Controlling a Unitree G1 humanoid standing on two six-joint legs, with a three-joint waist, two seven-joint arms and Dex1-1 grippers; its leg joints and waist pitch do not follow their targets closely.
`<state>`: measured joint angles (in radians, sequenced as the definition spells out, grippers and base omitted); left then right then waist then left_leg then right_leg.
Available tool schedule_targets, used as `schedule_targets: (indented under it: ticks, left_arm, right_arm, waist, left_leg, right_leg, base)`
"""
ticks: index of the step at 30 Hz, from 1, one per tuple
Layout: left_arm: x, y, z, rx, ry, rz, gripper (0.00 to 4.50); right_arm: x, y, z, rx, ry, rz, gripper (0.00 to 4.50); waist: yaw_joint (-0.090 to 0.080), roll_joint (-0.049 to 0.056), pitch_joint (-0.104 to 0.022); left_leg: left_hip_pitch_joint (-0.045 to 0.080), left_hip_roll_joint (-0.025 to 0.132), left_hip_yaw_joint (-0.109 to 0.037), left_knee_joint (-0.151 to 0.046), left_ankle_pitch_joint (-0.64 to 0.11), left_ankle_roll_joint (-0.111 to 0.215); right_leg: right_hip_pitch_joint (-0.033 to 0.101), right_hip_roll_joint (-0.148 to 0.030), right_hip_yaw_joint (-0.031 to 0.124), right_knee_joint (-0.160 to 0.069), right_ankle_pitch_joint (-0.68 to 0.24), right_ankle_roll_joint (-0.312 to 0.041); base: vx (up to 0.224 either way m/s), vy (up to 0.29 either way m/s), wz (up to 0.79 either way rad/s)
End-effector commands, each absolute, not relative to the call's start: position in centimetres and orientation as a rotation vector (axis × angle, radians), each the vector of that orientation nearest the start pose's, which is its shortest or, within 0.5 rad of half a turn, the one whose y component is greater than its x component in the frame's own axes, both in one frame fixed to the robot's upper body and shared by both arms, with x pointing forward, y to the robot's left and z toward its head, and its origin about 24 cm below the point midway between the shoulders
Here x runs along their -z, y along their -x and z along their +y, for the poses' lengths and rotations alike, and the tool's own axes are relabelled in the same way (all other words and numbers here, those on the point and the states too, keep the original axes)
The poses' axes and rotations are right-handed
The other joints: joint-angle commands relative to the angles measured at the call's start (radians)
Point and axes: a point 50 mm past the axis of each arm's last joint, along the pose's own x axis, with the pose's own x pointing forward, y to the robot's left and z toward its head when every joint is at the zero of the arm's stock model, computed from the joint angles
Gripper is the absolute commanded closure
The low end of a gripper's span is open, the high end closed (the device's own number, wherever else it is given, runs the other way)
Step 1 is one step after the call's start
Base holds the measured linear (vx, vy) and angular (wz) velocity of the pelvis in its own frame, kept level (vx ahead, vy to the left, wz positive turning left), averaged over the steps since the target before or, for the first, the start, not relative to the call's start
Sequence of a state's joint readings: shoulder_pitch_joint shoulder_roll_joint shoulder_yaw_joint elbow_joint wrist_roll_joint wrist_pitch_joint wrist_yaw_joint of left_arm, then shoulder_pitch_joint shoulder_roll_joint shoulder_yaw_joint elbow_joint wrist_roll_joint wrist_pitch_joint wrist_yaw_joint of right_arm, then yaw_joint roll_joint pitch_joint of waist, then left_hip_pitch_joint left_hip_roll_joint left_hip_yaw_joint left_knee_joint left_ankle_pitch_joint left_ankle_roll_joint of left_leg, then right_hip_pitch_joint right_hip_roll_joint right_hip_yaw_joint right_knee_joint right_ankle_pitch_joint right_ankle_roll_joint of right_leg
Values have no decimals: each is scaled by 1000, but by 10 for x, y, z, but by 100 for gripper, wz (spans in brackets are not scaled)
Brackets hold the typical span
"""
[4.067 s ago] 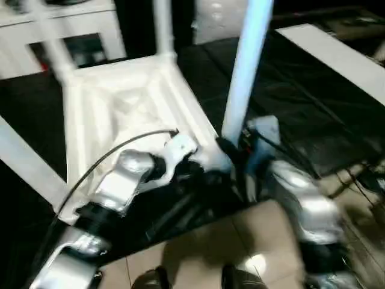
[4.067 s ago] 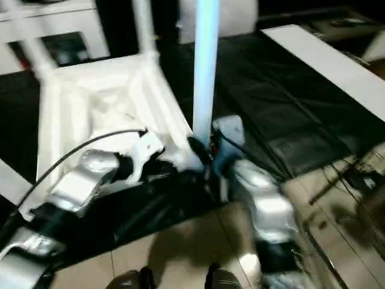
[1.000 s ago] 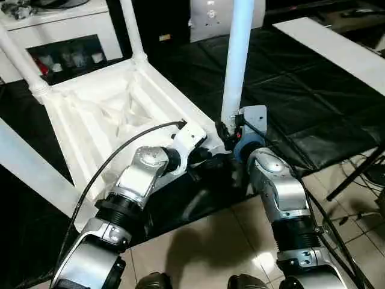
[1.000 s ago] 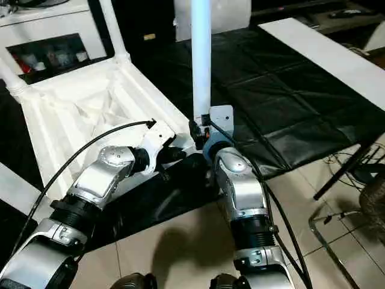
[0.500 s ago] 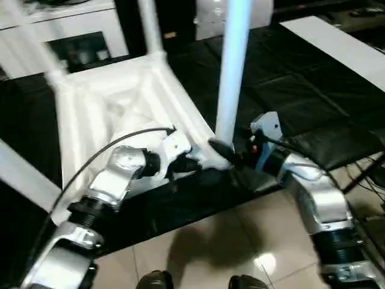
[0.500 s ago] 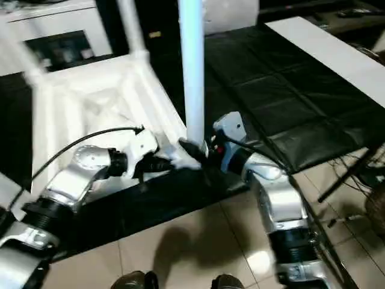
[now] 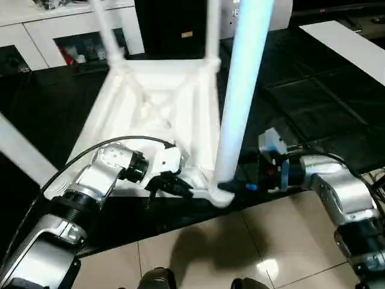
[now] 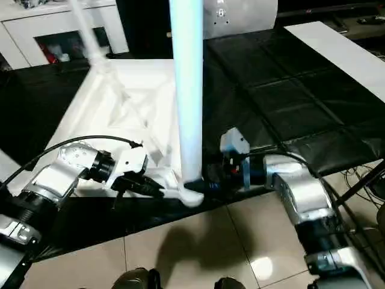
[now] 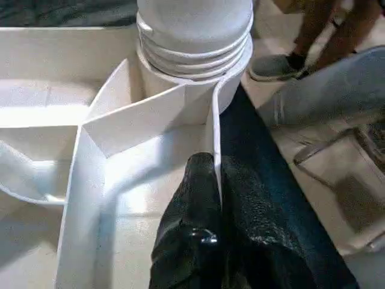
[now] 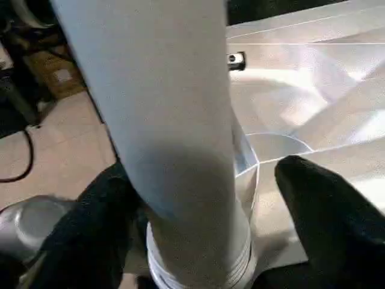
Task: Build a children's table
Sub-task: Rotate leg to tighten
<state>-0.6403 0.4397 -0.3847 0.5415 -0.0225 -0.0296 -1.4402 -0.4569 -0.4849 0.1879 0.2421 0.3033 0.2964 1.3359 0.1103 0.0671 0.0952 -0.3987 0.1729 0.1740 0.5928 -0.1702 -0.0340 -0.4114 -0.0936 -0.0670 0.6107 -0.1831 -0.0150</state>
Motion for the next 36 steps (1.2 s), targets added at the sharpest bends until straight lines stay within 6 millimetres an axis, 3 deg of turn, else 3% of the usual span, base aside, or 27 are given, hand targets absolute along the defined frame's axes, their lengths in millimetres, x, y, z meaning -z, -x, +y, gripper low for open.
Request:
schedule_targets:
  ticks: [1,5,11,13,20,26,27,29,30,31,32,34,36]
  left_arm:
    - [-78,-307,118,1724,-618,378,450]
    - [-78,-308,118,1722,-619,377,450]
    - [-77,-309,120,1726,-615,387,450]
    - [-76,-309,122,1718,-609,395,450]
    - [-76,-310,122,1629,-516,388,450]
    - [-77,-315,118,1511,-478,385,450]
    - [-77,-315,118,1511,-478,385,450]
    - [-81,-324,102,1312,-369,350,450]
    - [-82,-325,101,1301,-365,348,450]
    - [-83,-328,92,1233,-322,342,450]
    - [-83,-330,88,1201,-308,339,450]
    - [-82,-331,83,1172,-290,337,450]
    - [-82,-334,75,1129,-272,333,450]
  right_arm:
    - [-91,-290,-149,-1495,150,311,116]
    - [-91,-290,-147,-1519,148,321,145]
    - [-91,-288,-145,-1576,127,346,188]
    - [-90,-286,-144,-1592,114,359,221]
    - [-87,-280,-134,-1532,19,367,242]
    - [-80,-281,-120,-1404,27,364,242]
    - [-80,-281,-120,-1404,27,364,242]
    - [-67,-285,-93,-1189,-39,354,242]
    - [-67,-285,-92,-1178,-42,354,243]
    - [-62,-288,-80,-1075,-70,360,243]
    - [-60,-290,-75,-1028,-86,365,243]
    - [-59,-293,-69,-972,-106,367,243]
    - [-58,-297,-58,-903,-131,367,244]
  waist:
    - [-7,-18,-79]
    - [-4,-19,-77]
    - [-5,-19,-74]
    - [-5,-18,-73]
    - [-5,-20,-68]
    - [-13,-20,-56]
    - [-17,-20,-53]
    - [-30,-21,-47]
    - [-30,-21,-47]
    - [-44,-24,-39]
    - [-54,-24,-36]
    - [-70,-25,-33]
    - [-79,-17,-37]
  left_leg:
    - [24,56,-11,-63,-137,105]
    - [22,57,-11,-61,-128,116]
    - [21,57,-13,-65,-150,106]
    - [22,58,-13,-65,-146,106]
    - [21,60,-13,-69,-157,97]
    - [24,58,-16,-82,-249,48]
    - [25,60,-17,-85,-269,34]
    - [23,58,-19,-92,-297,5]
    - [23,58,-19,-92,-297,5]
    - [19,50,-29,-98,-354,-31]
    - [18,47,-35,-102,-383,-45]
    - [29,44,-38,-101,-435,-46]
    - [30,43,-39,-103,-428,-39]
  right_leg:
    - [50,-59,44,-60,-113,-274]
    - [49,-59,43,-58,-104,-275]
    - [49,-60,44,-62,-143,-269]
    - [49,-59,44,-61,-130,-272]
    - [47,-61,46,-63,-156,-265]
    - [40,-64,48,-84,-326,-217]
    - [38,-63,50,-86,-353,-207]
    - [35,-63,51,-89,-406,-186]
    - [35,-63,51,-89,-406,-186]
    - [37,-67,45,-94,-510,-158]
    - [38,-69,40,-103,-580,-122]
    - [29,-70,41,-118,-644,-86]
    - [31,-70,41,-122,-626,-83]
  base:
    - [0,0,0]
    - [0,0,0]
    - [0,0,0]
    - [0,0,0]
    - [0,0,0]
    - [0,0,0]
    - [0,0,0]
    - [0,0,0]
    - [0,0,0]
    - [0,0,0]
    - [0,0,0]
    - [0,0,0]
    - [0,0,0]
